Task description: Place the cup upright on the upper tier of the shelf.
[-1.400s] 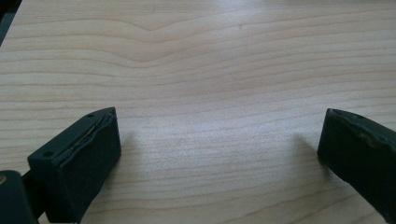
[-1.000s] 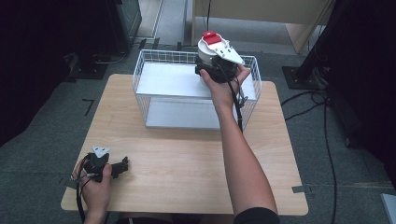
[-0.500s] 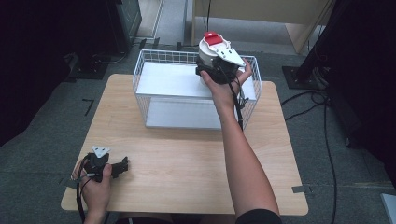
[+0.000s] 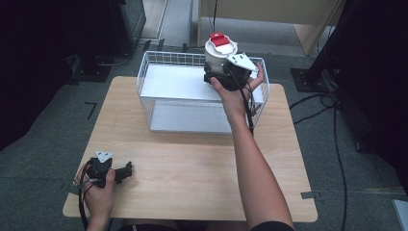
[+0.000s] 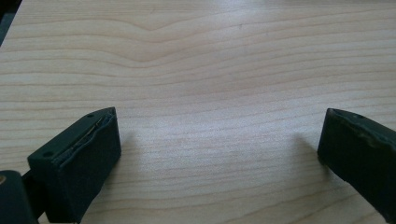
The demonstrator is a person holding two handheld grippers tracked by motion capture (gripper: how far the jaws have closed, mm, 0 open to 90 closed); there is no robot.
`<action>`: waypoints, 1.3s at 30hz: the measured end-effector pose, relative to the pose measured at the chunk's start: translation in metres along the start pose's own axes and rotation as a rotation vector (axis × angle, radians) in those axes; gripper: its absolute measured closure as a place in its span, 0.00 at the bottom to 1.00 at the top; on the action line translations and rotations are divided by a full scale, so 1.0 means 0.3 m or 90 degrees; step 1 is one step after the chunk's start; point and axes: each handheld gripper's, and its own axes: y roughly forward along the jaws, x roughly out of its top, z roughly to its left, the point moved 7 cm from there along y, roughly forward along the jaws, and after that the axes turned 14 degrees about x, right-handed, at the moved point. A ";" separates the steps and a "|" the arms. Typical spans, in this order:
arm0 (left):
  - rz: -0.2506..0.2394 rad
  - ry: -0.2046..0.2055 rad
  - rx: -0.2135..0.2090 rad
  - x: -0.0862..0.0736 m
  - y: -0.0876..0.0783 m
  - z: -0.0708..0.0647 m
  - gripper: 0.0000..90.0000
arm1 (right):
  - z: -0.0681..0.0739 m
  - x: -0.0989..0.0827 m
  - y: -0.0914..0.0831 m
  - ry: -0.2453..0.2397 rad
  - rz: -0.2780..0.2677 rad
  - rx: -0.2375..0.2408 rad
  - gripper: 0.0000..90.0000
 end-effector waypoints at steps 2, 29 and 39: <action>0.000 0.000 0.000 0.000 0.000 0.000 0.00 | 0.004 -0.006 -0.009 -0.005 0.003 0.003 0.00; -0.001 0.001 0.001 0.000 0.000 0.000 0.00 | 0.055 -0.092 -0.247 -0.026 -0.001 0.008 0.00; 0.000 0.001 0.001 0.000 0.000 0.001 0.00 | 0.032 -0.149 -0.357 -0.027 0.005 -0.020 0.00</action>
